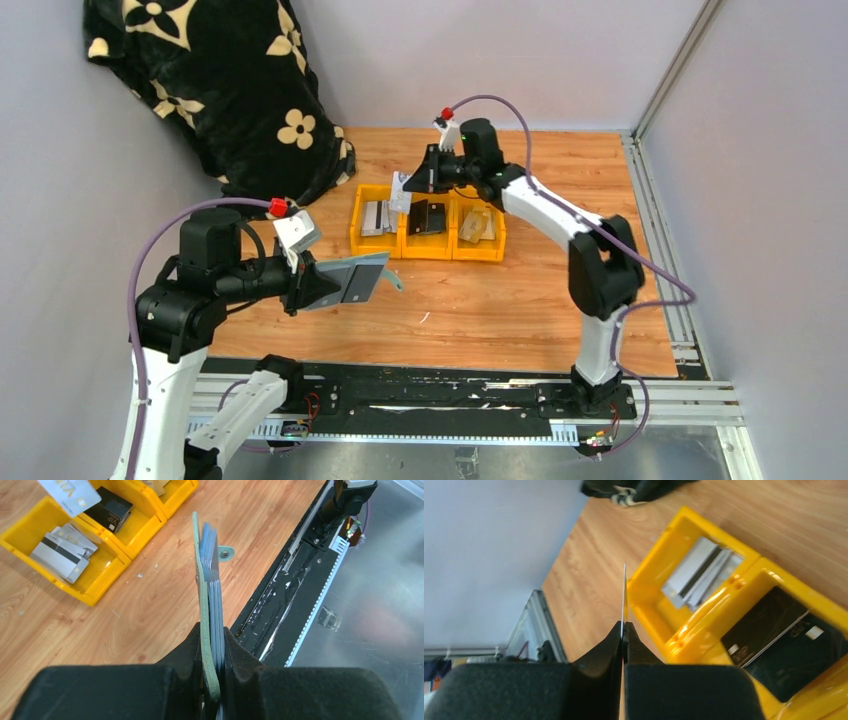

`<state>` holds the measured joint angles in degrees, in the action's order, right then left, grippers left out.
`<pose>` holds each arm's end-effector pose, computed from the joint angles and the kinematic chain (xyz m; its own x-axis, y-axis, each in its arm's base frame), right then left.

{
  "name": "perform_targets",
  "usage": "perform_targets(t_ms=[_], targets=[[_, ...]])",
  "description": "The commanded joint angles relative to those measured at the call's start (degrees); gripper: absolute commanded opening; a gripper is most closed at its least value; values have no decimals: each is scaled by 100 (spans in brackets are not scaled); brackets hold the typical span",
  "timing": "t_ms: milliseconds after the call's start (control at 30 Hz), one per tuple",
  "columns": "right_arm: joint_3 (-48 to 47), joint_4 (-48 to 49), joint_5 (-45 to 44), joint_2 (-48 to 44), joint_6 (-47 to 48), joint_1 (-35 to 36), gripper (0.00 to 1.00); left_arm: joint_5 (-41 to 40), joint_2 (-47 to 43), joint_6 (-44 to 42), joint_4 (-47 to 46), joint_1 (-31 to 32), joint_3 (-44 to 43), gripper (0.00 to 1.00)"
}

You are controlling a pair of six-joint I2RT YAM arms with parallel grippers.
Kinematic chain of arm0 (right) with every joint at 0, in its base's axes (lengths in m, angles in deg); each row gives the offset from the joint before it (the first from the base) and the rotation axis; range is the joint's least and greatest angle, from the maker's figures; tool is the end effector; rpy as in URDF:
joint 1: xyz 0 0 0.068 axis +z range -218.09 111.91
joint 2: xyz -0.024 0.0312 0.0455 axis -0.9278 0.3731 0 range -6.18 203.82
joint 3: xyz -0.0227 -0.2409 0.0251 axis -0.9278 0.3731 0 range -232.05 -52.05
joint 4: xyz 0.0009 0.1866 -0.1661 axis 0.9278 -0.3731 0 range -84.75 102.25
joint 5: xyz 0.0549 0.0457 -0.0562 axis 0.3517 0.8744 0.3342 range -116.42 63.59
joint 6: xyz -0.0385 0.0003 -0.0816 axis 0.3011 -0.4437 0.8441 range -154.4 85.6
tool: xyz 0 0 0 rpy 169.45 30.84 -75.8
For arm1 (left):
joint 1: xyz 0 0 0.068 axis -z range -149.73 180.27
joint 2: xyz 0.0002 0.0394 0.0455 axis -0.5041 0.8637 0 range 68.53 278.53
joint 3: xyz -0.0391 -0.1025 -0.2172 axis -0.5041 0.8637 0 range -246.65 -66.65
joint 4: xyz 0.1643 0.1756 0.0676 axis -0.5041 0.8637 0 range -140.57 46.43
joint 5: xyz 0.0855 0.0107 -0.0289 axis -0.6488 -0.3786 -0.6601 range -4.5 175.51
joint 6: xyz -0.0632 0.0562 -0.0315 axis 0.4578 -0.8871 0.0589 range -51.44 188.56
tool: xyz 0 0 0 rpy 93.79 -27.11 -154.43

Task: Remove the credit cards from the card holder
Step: Place the credit card in the storage box.

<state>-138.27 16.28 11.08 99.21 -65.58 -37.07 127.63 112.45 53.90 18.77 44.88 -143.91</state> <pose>0.3641 0.2762 0.2827 -0.6638 0.0801 -0.7436 -0.6648 0.3922 0.6358 0.1038 -0.0829 0.3746 -0.3701 0.2905 -0.8824 0.8329 0.5244 -0.1768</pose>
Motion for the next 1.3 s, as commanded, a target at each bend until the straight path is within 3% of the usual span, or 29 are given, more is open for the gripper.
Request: perform_targets(t_ms=[0, 300, 633, 733, 967, 1167, 1267], targets=[[-927, -609, -419, 998, 257, 186, 0, -46, 11, -197, -142, 16, 75, 0], [-2636, -1165, -978, 2659, 201, 631, 0, 55, -42, -207, -141, 18, 109, 0], [-2795, -1261, -1490, 2979, 45, 765, 1, 132, -133, -257, -138, 19, 164, 0], [-2878, -1269, -1529, 2964, 78, 768, 11, 152, -158, -262, -139, 18, 175, 0], [-3191, -1473, -1658, 2503, 529, 797, 63, 2, -242, -548, -40, 19, 258, 0], [-3161, -1886, -1639, 1602, 1153, 783, 72, -98, -273, -864, 9, 23, 402, 0], [-2636, -1695, -941, 698, 1402, 751, 76, -119, -294, -1026, 26, 22, 515, 0]])
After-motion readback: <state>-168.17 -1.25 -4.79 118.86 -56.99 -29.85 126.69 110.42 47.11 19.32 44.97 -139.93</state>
